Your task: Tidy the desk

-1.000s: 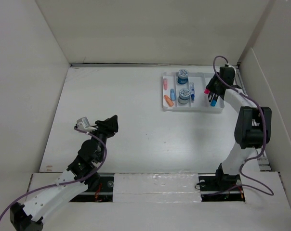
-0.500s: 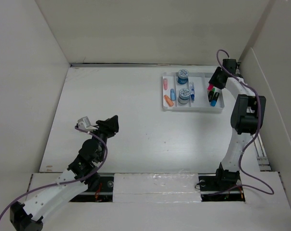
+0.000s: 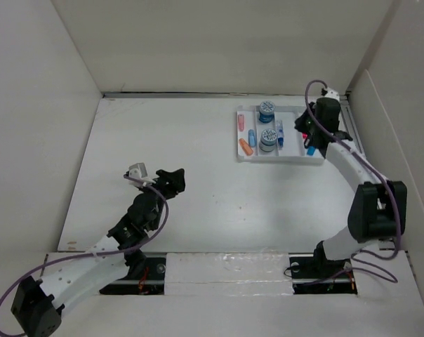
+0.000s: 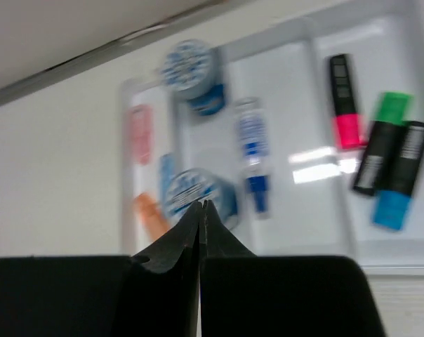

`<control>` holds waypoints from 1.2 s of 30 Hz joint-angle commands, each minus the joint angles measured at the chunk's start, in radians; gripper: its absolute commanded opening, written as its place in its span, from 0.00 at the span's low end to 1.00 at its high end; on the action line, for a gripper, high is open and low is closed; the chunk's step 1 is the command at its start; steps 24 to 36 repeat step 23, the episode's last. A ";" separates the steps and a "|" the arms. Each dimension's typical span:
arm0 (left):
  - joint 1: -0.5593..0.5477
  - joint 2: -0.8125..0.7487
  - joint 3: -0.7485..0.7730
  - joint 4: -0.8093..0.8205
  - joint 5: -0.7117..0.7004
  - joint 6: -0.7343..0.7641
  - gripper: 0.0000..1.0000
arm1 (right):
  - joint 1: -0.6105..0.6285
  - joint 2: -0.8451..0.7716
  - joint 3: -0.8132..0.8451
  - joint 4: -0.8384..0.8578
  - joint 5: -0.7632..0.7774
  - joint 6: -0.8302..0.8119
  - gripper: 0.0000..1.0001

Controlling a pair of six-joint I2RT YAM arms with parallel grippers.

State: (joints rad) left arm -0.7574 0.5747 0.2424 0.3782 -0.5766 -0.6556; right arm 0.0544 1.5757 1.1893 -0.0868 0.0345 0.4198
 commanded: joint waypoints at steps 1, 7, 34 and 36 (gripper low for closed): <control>0.001 0.088 0.089 0.039 0.052 0.028 0.69 | 0.199 -0.226 -0.176 0.267 -0.045 0.025 0.00; 0.001 0.221 0.162 -0.008 0.076 0.022 0.68 | 0.523 -0.566 -0.356 0.320 0.025 -0.081 0.00; 0.001 -0.052 0.040 0.134 0.170 0.082 0.70 | 0.868 -0.918 -0.502 0.234 0.301 -0.124 0.60; 0.001 -0.052 0.040 0.134 0.170 0.082 0.70 | 0.868 -0.918 -0.502 0.234 0.301 -0.124 0.60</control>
